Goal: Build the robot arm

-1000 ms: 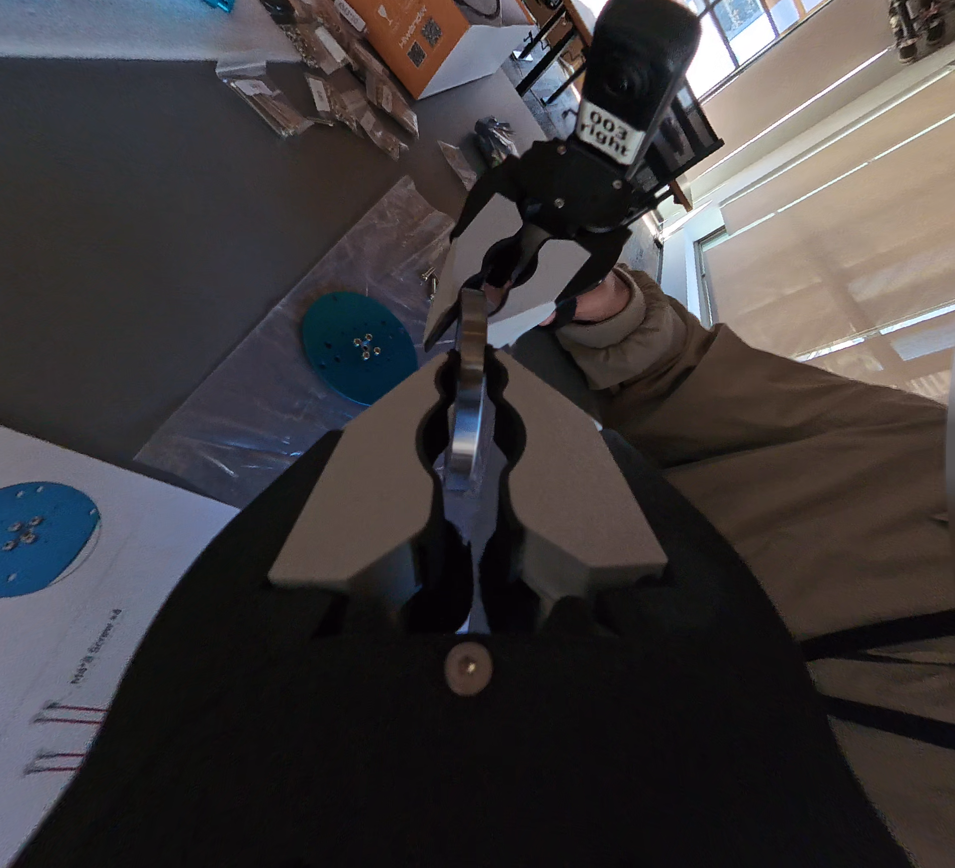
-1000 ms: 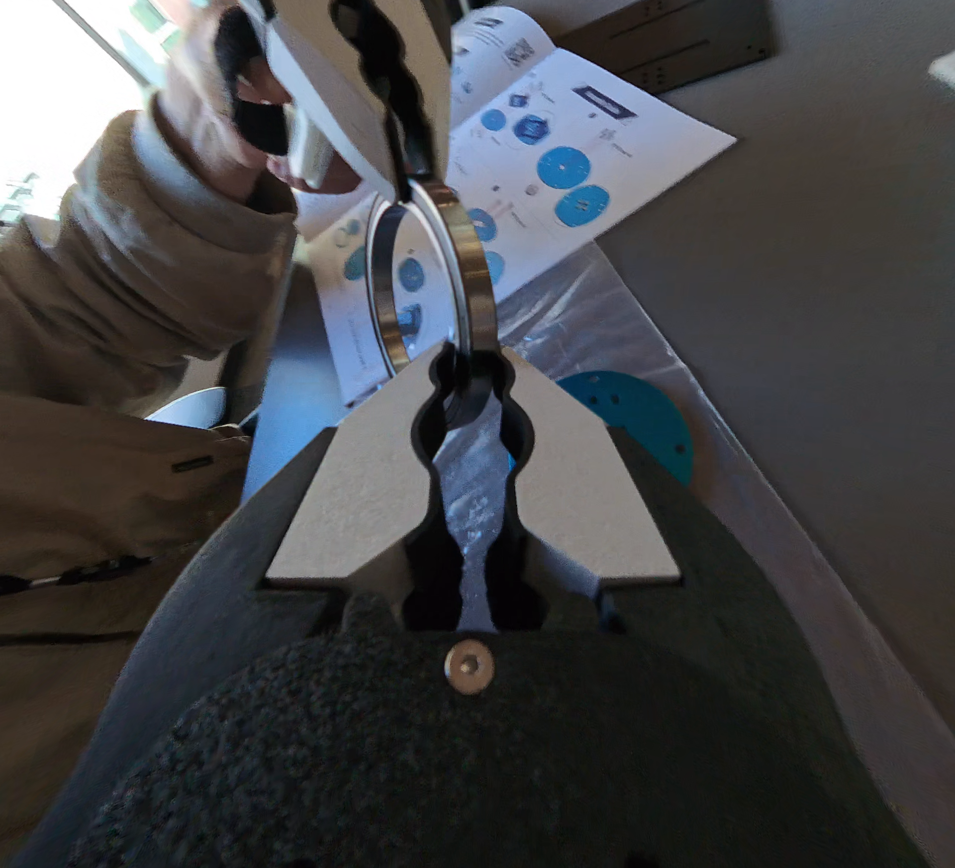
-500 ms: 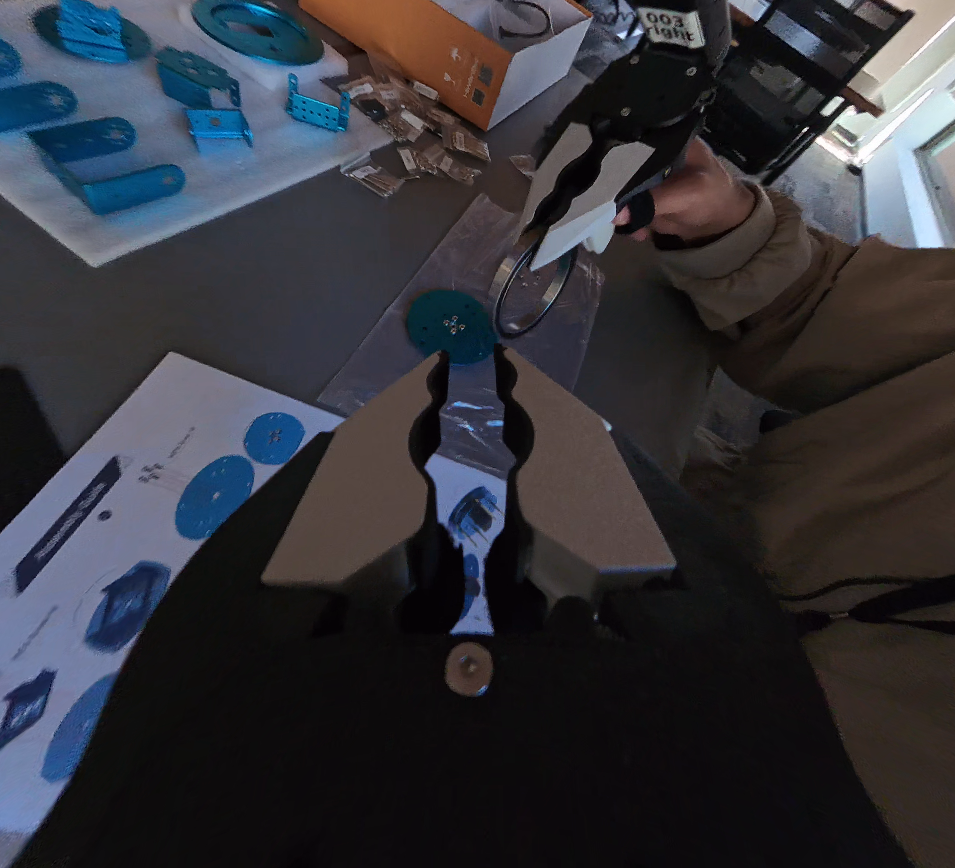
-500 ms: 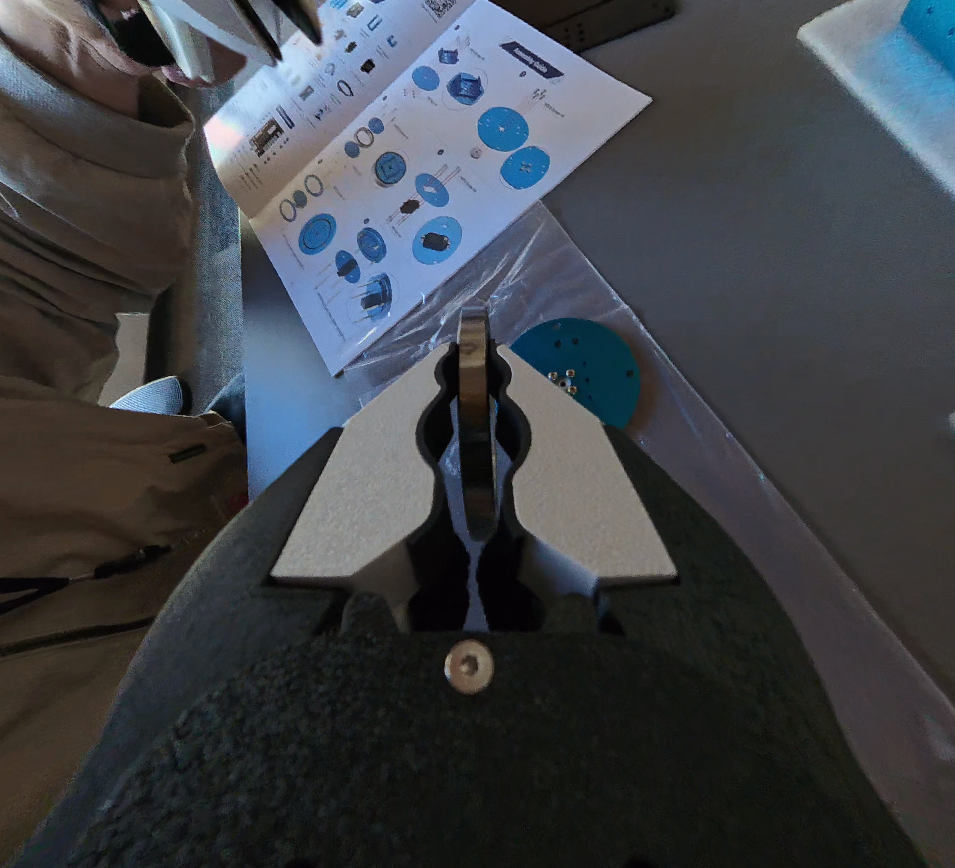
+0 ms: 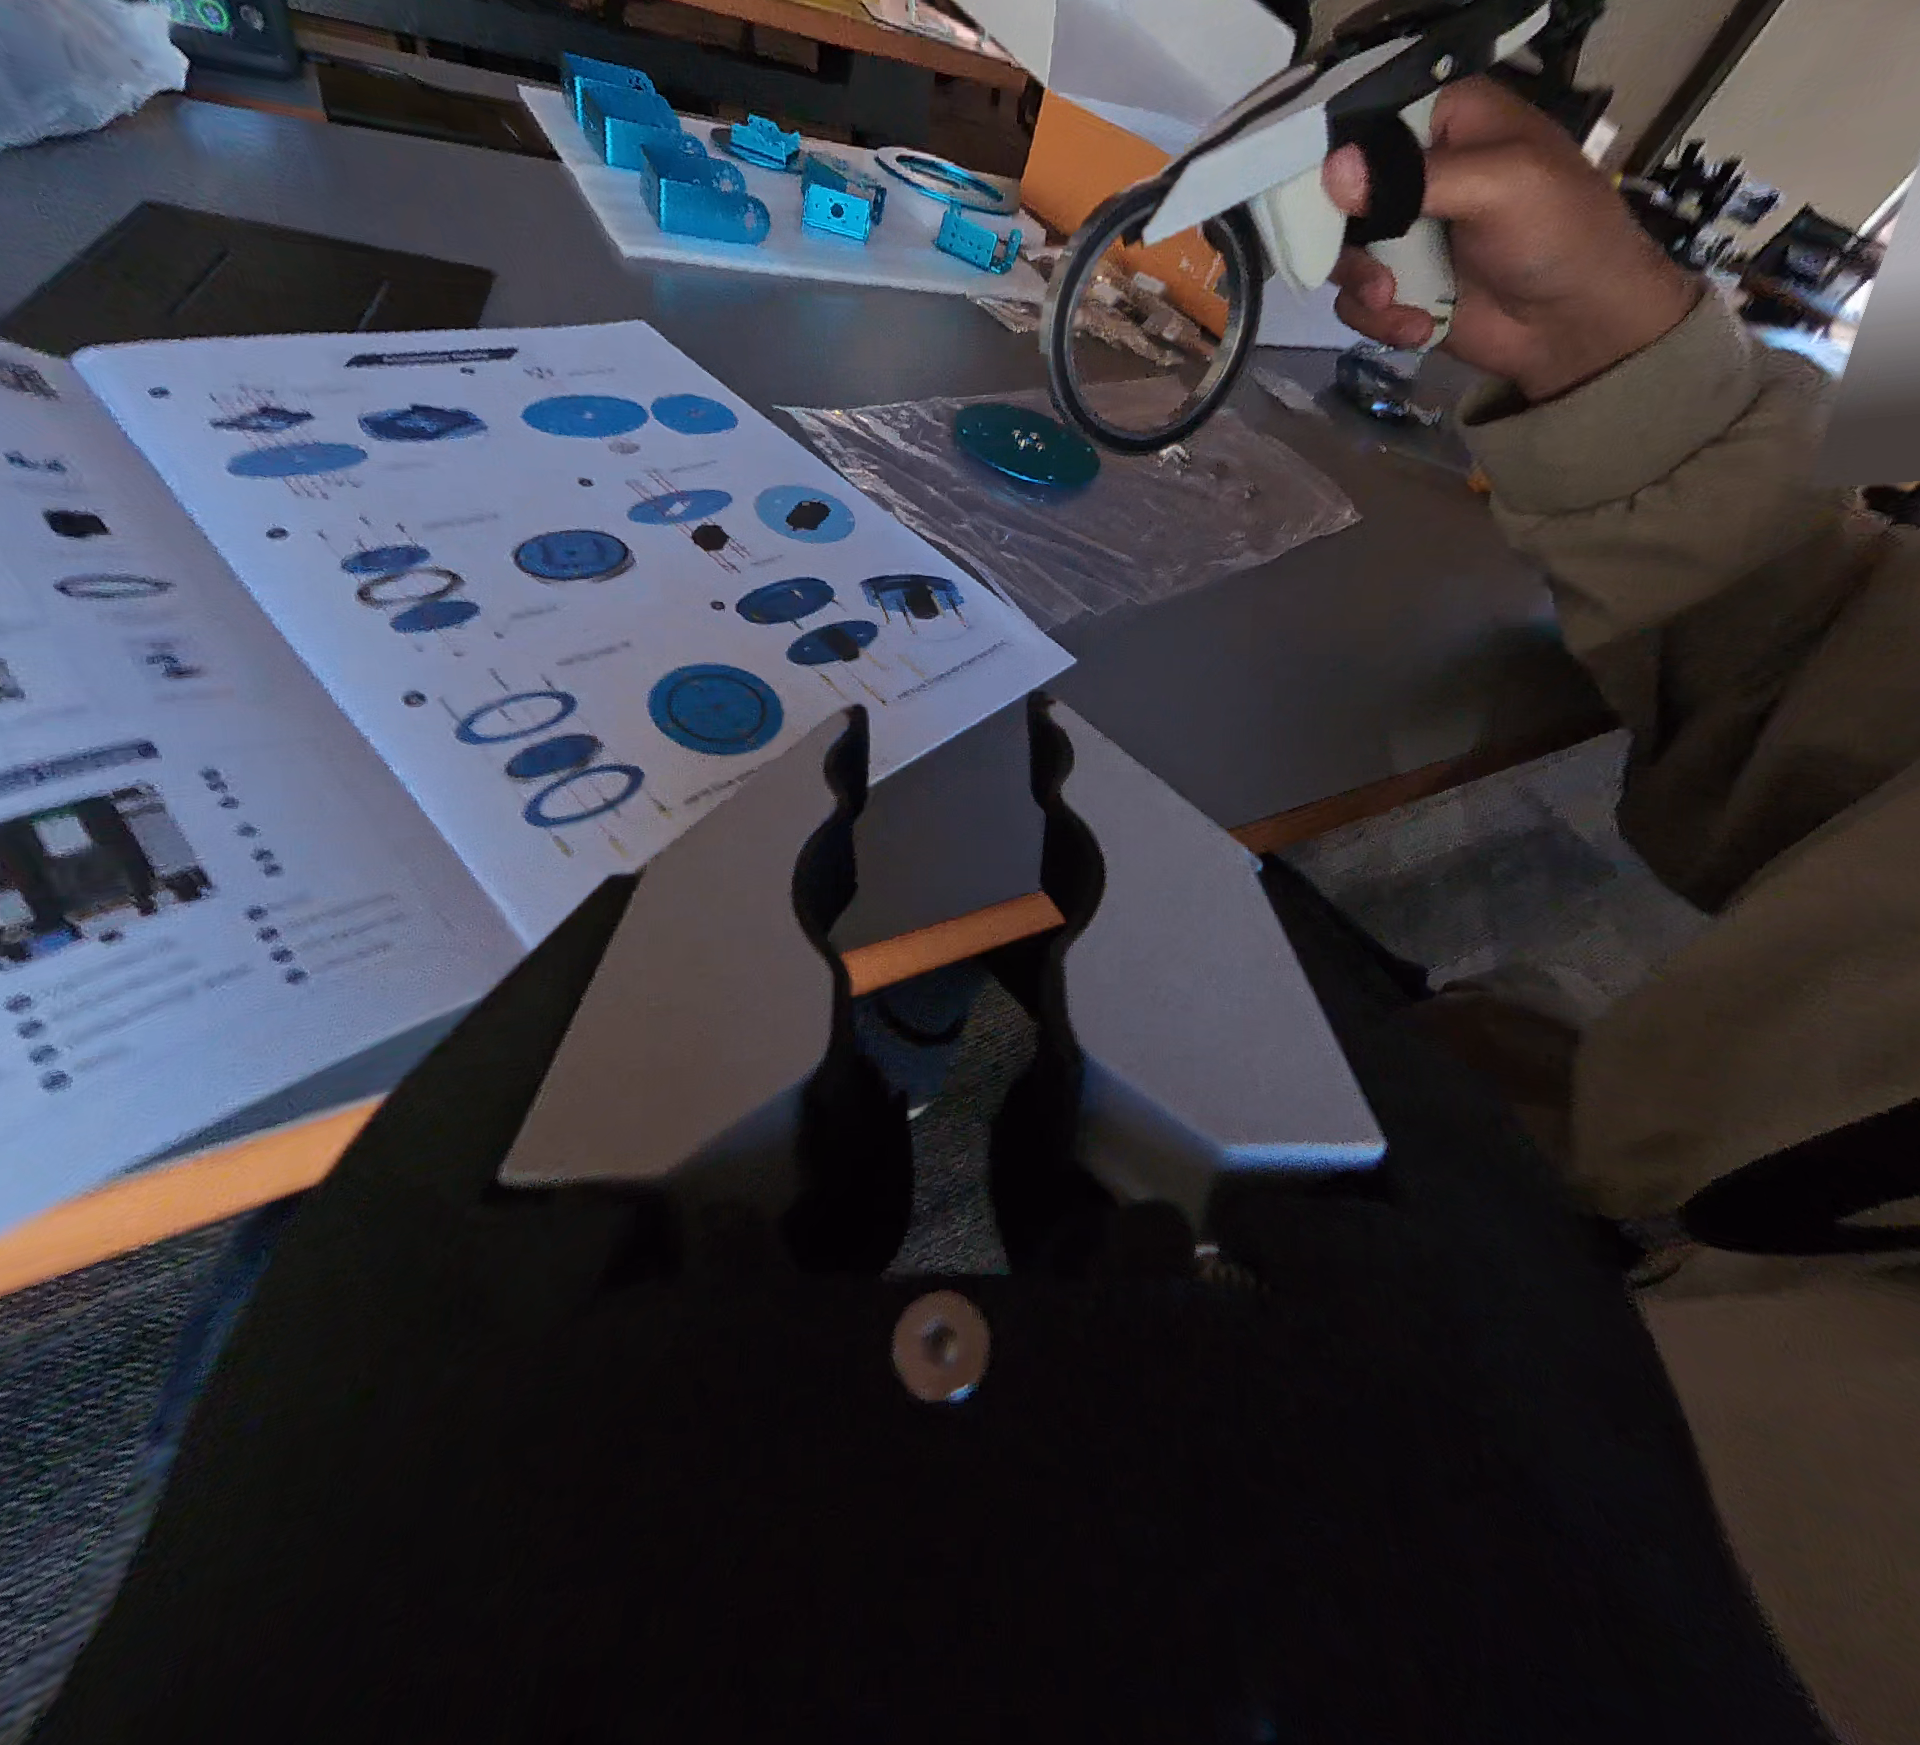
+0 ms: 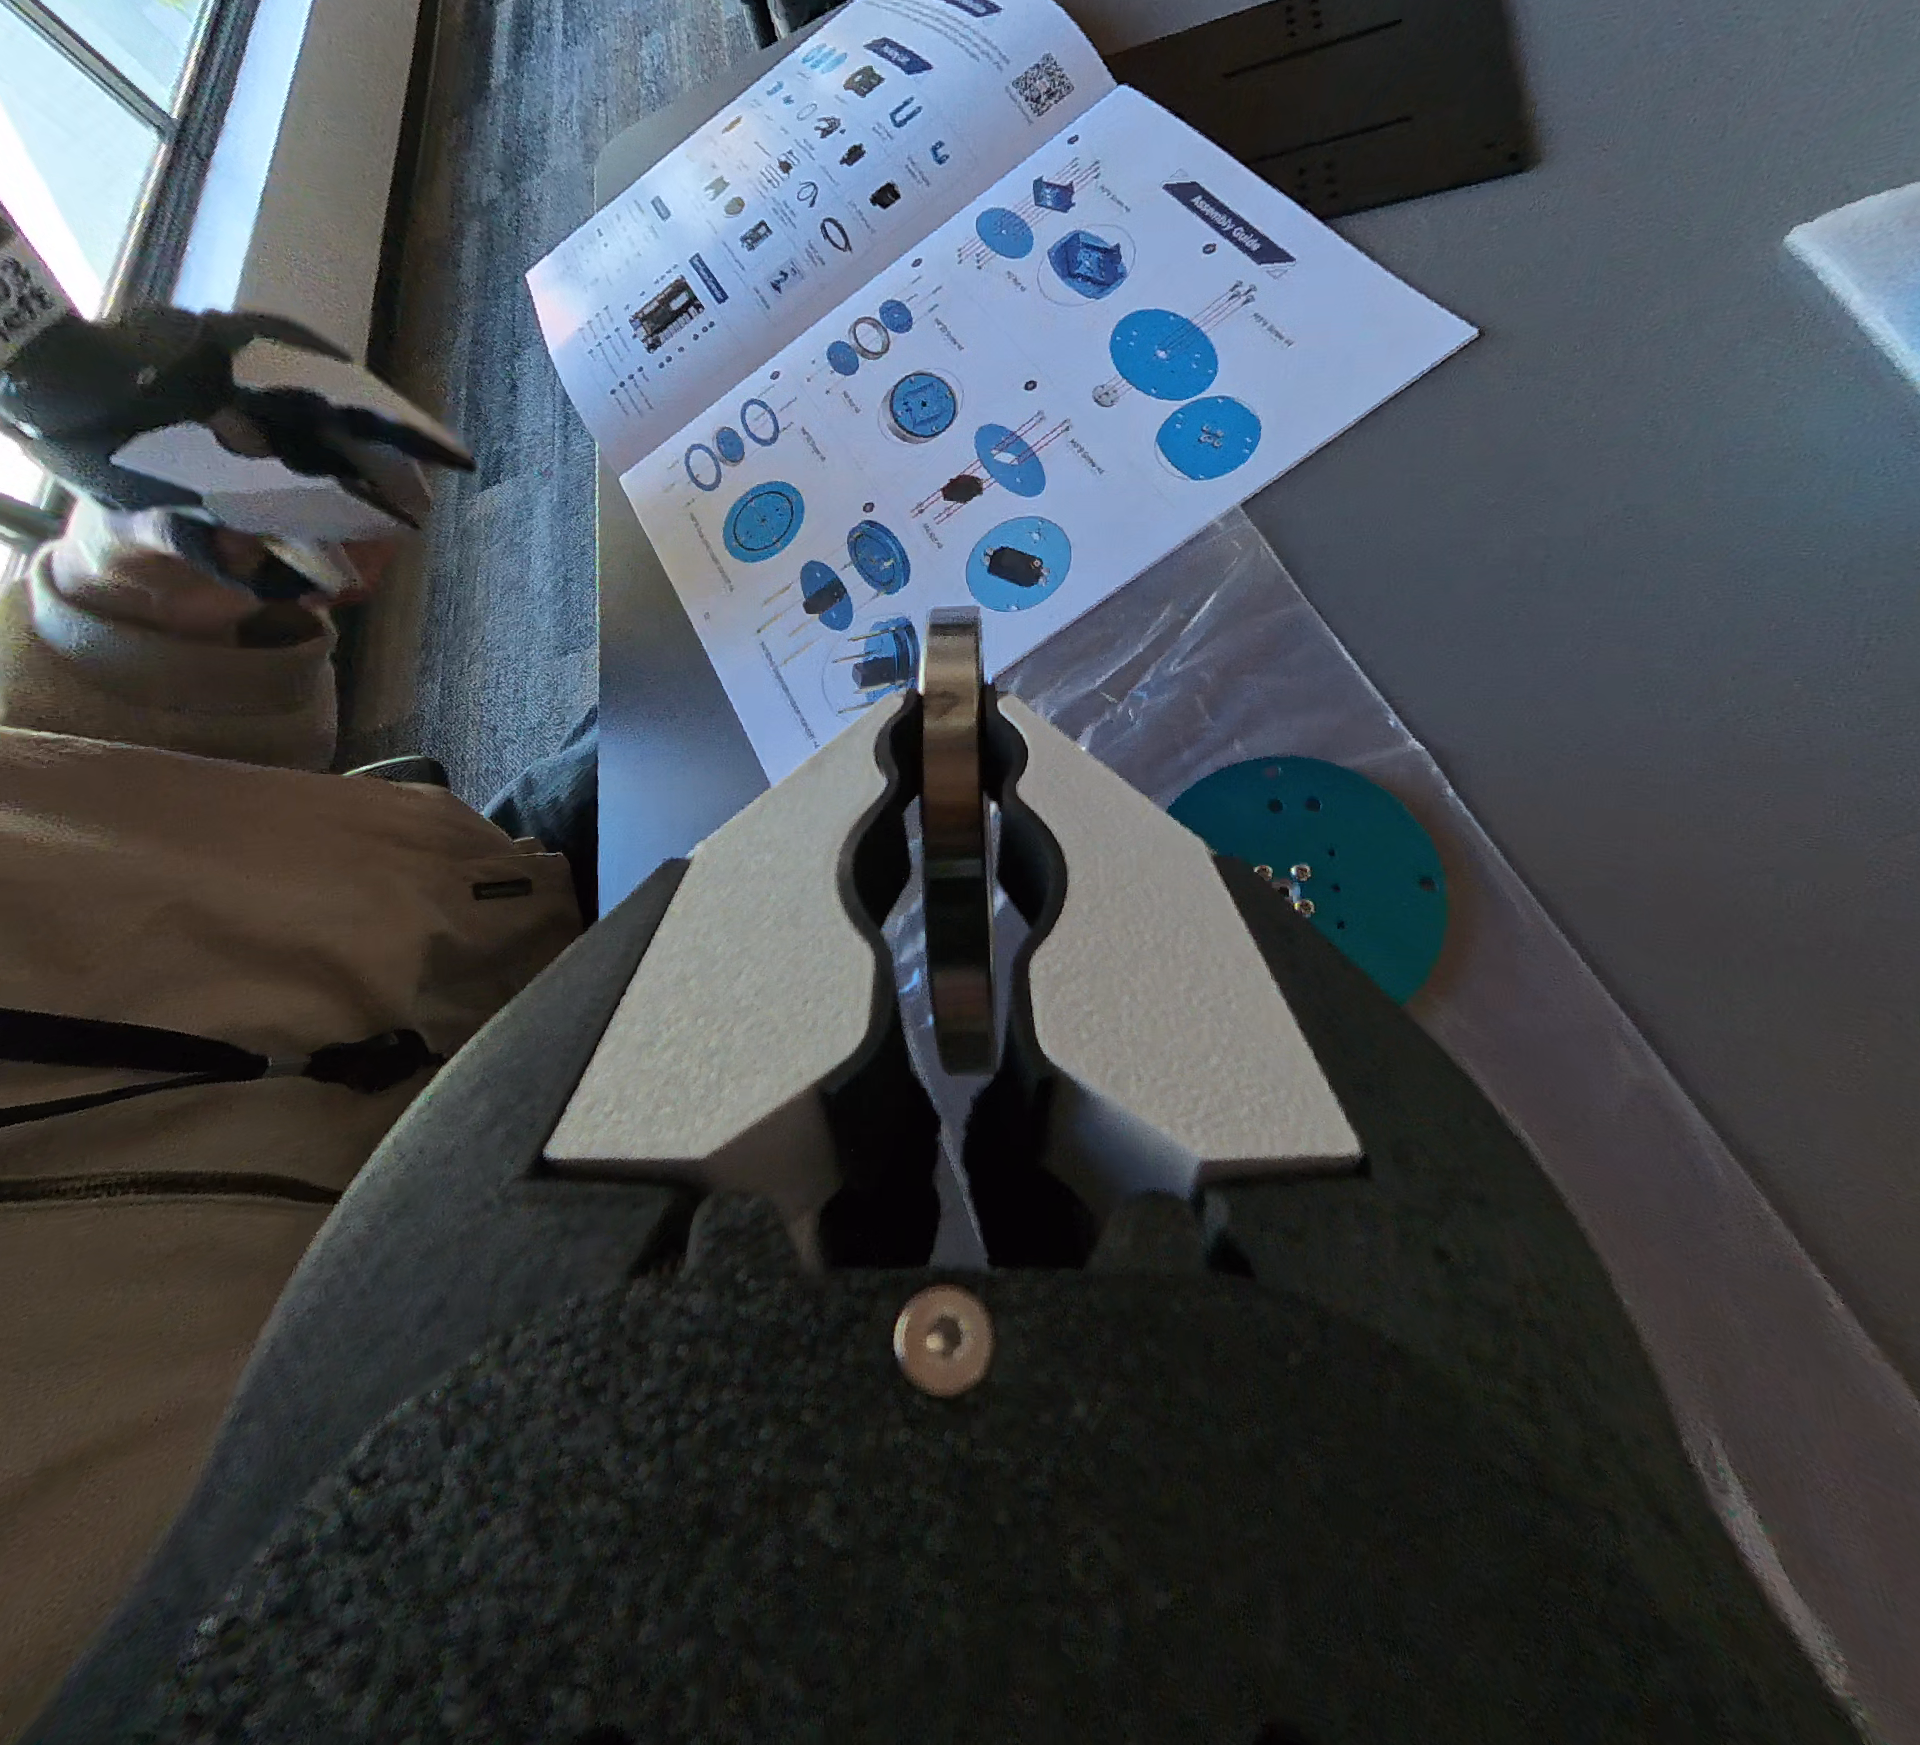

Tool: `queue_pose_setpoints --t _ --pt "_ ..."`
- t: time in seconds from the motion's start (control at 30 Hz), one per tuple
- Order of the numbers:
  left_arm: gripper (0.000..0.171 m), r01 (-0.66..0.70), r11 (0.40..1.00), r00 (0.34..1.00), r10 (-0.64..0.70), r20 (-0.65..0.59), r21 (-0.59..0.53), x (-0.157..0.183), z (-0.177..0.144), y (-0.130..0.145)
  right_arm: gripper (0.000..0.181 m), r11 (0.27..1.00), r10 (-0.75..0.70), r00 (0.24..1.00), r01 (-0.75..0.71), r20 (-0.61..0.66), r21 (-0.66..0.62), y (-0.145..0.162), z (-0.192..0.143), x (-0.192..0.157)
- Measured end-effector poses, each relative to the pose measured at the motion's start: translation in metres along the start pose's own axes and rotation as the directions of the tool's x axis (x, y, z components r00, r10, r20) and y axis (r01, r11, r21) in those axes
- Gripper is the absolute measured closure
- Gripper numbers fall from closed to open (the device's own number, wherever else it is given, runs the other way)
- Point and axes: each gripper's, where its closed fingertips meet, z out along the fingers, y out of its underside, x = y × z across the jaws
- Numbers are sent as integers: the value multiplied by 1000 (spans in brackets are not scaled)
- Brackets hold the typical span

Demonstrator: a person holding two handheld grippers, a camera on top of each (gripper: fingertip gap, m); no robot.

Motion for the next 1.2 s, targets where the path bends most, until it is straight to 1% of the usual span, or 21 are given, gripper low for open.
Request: queue_pose_setpoints --t 0.07,0.13,0.2,0.3,0.37,0.47,0.63,0.73,0.87,0.97,1.07,1.13,1.2 --pt "140 56 998 998 -56 -5 29 7 0 10 172 1000 3 1000 -3 -14 2 1 5 2" --pt "141 72 997 997 -72 18 32 6 5 16 172 1000 7 1000 -7 -22 10 2 9 4" --pt "140 71 997 997 -71 21 20 5 11 20 173 1000 13 1000 -13 -15 23 2 12 3" --pt "141 82 996 996 -82 -18 -33 7 22 25 172 999 7 1000 -6 -4 32 4 14 2" --pt "141 85 996 996 -86 -26 -35 3 27 21 172 999 0 1000 0 -12 35 7 14 4" --pt "141 107 994 993 -107 -39 -7 -4 34 11 172 999 2 1000 0 -27 51 8 11 9" --pt "141 136 989 990 -137 -22 -50 -20 47 11 172 996 19 1000 -18 -17 93 3 5 14" --pt "141 156 987 987 -158 -39 -47 -20 52 8 172 995 20 999 -17 -27 99 3 3 16" --pt "141 149 988 986 -152 -71 -43 -9 62 4 173 995 20 999 -16 -34 99 3 4 17" --pt "141 144 987 987 -148 -61 -73 -3 81 -1 172 991 35 997 -25 -68 135 -3 0 23" --pt "135 107 987 987 -119 -104 -120 14 109 -16 173 984 60 994 -43 -93 174 -7 -7 27" --pt "129 50 983 993 -69 -100 -177 20 132 -18 173 980 64 995 -50 -70 190 -8 -9 22" --pt "127 49 978 992 -71 -102 -203 28 149 -18 172 978 58 998 -53 -22 202 -10 -7 9"
